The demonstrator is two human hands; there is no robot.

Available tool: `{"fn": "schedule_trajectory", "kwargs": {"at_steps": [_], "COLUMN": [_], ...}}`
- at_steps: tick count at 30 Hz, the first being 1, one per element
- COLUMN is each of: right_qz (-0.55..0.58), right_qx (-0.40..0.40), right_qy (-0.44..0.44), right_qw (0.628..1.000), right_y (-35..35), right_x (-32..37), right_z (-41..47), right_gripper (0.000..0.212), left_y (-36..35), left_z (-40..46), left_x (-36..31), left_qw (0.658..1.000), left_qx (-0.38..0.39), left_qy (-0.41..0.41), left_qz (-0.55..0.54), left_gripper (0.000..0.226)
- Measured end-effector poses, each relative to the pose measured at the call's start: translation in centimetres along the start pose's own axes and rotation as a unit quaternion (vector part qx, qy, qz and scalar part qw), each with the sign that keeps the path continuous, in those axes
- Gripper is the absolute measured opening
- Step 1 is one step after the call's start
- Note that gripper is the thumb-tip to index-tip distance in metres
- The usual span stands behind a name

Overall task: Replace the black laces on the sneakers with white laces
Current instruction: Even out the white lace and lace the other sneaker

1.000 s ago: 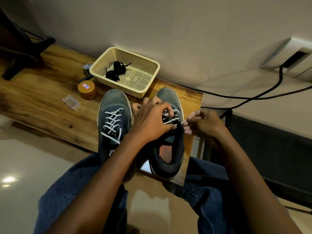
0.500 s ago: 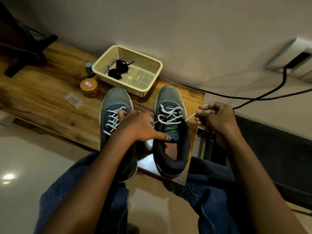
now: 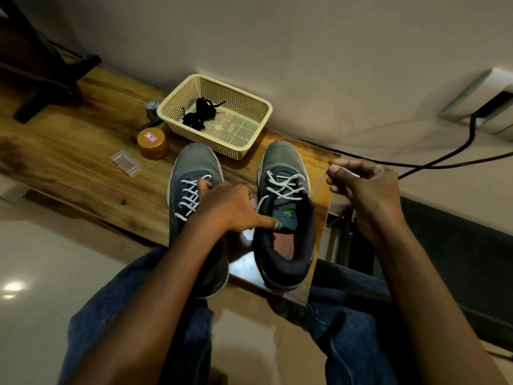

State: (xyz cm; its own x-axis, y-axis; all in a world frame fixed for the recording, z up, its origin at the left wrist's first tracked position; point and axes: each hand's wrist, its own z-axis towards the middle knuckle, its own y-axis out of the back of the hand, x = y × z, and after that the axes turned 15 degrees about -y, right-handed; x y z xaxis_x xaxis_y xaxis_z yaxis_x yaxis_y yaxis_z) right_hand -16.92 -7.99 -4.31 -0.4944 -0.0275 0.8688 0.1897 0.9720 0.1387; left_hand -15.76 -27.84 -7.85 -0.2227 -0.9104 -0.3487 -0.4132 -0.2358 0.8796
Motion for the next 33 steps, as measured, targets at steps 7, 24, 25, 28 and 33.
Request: {"fn": "schedule_trajectory", "kwargs": {"at_steps": [7, 24, 25, 28, 33], "right_qz": [0.136, 0.004, -0.015, -0.066, -0.218], "right_qx": [-0.004, 0.095, 0.102, 0.151, 0.187], "right_qy": [0.002, 0.056, 0.070, 0.089, 0.119], "right_qw": [0.991, 0.994, 0.992, 0.982, 0.950], "right_y": [0.2, -0.6, -0.8, -1.5, -3.0], "right_x": [0.6, 0.2, 0.2, 0.1, -1.1], "right_z": [-0.2, -0.6, -0.7, -1.2, -1.6], "right_gripper": [0.008, 0.017, 0.016, 0.012, 0.016], "left_y": [0.2, 0.6, 0.6, 0.6, 0.8], "left_z": [-0.2, 0.1, 0.1, 0.1, -0.1], "left_x": [0.2, 1.3, 1.4, 1.6, 1.5], "left_qw": [0.999, 0.950, 0.948, 0.948, 0.945], "left_qx": [-0.030, -0.096, -0.096, -0.094, -0.089], "left_qy": [0.006, -0.013, -0.013, -0.008, 0.000], "left_qz": [-0.027, -0.295, -0.302, -0.304, -0.316], "left_gripper": [0.064, 0.018, 0.015, 0.012, 0.008]}}
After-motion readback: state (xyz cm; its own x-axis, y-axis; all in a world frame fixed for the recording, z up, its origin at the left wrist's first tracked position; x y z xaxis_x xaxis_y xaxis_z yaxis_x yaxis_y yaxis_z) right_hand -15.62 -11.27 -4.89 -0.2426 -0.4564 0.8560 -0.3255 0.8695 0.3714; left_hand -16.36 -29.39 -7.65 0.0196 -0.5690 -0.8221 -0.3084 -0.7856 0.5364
